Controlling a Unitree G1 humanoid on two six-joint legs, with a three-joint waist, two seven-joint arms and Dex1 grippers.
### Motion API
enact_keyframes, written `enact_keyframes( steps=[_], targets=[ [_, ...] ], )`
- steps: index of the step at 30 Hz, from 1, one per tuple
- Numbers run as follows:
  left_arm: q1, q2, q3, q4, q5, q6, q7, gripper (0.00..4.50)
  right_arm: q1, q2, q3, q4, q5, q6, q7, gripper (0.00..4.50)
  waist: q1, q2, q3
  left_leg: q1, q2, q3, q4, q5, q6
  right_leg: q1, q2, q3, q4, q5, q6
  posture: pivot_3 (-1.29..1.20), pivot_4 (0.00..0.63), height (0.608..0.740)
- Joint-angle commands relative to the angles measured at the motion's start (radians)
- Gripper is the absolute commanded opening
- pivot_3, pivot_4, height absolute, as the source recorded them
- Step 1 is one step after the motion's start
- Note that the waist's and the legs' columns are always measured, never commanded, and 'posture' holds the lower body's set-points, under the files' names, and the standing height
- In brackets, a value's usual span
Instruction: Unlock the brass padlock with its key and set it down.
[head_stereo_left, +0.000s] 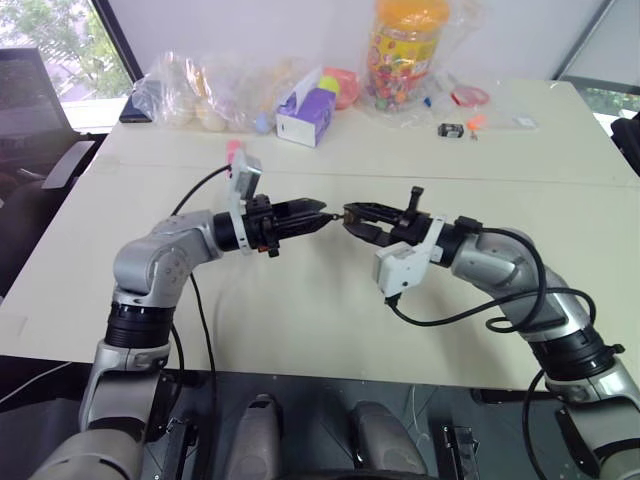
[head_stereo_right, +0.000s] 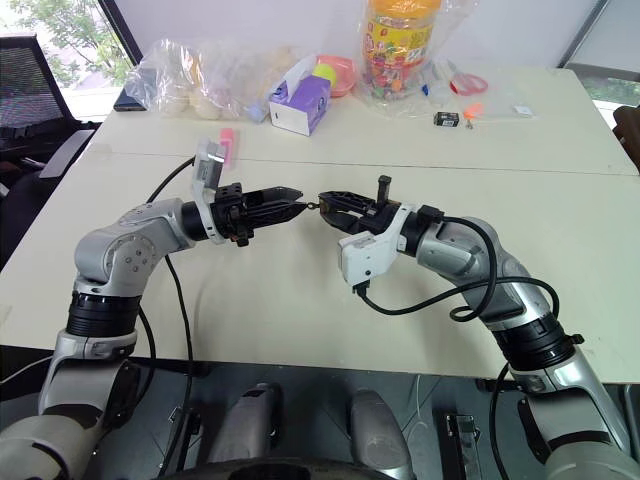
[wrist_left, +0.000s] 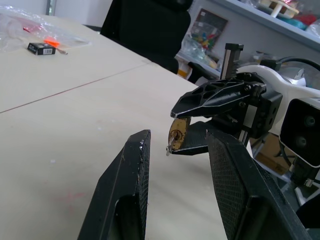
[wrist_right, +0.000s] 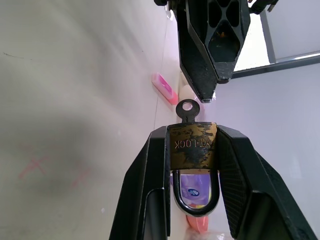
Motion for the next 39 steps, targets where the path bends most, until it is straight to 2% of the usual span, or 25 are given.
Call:
enact_keyframes(
  steps=[1,19,22,24,31,39],
  targets=[
    [-0.006,0.005,-0.001,-0.051,-0.023,0.002,-0.011,1.75,-0.021,0.006,-0.027,-0.037,0.024,-0.01,-0.001,0.71,0.0,0.0,0.0,0.0,0.0,0.0,0.0,0.0,0.0,0.0,0.0,0.0,0.0,0.0,0.0,0.0,0.15,0.74],
    [0.002,0.025,-0.031,-0.033,0.005,-0.029,-0.044,1.75,-0.01,0.002,-0.042,-0.085,0.078,-0.022,0.029,0.71,0.0,0.0,0.0,0.0,0.0,0.0,0.0,0.0,0.0,0.0,0.0,0.0,0.0,0.0,0.0,0.0,0.15,0.74],
    [0.002,0.028,-0.024,-0.027,0.004,-0.032,-0.048,0.94,-0.007,-0.001,-0.045,-0.086,0.082,-0.02,0.032,0.71,0.0,0.0,0.0,0.0,0.0,0.0,0.0,0.0,0.0,0.0,0.0,0.0,0.0,0.0,0.0,0.0,0.15,0.74],
    [0.004,0.03,-0.023,-0.029,0.003,-0.032,-0.048,0.07,-0.004,-0.003,-0.046,-0.088,0.084,-0.019,0.034,0.71,0.0,0.0,0.0,0.0,0.0,0.0,0.0,0.0,0.0,0.0,0.0,0.0,0.0,0.0,0.0,0.0,0.15,0.74],
    [0.014,0.035,-0.034,-0.034,0.022,-0.057,-0.059,0.02,-0.011,-0.001,-0.048,-0.087,0.093,-0.01,0.045,0.71,0.0,0.0,0.0,0.0,0.0,0.0,0.0,0.0,0.0,0.0,0.0,0.0,0.0,0.0,0.0,0.0,0.15,0.74],
    [0.037,0.049,-0.095,-0.039,0.153,-0.237,-0.073,0.02,-0.005,0.001,-0.04,-0.095,0.129,0.003,0.088,0.71,0.0,0.0,0.0,0.0,0.0,0.0,0.0,0.0,0.0,0.0,0.0,0.0,0.0,0.0,0.0,0.0,0.15,0.74]
  ],
)
